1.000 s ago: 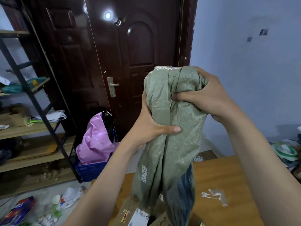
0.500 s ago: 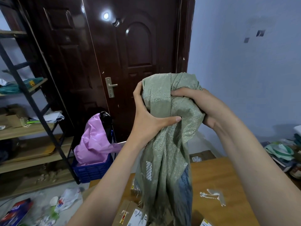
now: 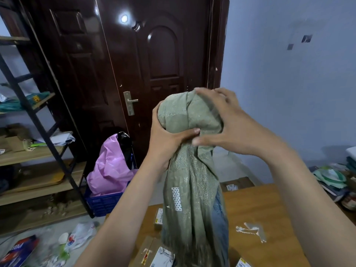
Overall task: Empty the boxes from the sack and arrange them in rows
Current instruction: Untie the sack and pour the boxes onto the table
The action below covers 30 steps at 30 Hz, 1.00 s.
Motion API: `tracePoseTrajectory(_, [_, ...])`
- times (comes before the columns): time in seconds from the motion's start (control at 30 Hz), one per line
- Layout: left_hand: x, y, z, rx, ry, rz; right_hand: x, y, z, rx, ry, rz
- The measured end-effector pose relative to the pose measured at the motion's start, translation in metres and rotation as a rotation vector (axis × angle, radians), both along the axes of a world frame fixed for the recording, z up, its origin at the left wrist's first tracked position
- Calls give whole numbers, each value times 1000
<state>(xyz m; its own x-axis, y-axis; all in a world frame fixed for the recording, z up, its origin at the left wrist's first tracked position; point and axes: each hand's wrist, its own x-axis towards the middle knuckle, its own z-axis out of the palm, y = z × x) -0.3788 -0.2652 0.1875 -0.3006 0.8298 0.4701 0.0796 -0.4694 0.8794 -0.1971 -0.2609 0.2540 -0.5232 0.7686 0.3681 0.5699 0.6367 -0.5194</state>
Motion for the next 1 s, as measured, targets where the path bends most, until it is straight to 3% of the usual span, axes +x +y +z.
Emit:
tracePoseTrajectory(0.07, [0, 2, 3, -12, -46, -1, -5, -1, -6, -4, -104, 11])
tracePoseTrajectory(0.17, [2, 2, 5, -17, -69, -3, -11, 4, -11, 56, -102, -51])
tracePoseTrajectory(0.57, [-6, -12, -5, -42, 129, -314, -5, 23, -11, 86, 162, -112])
tracePoseTrajectory(1.0, [-4, -8, -7, -30, 134, -328, -2, 24, -6, -70, 361, -102])
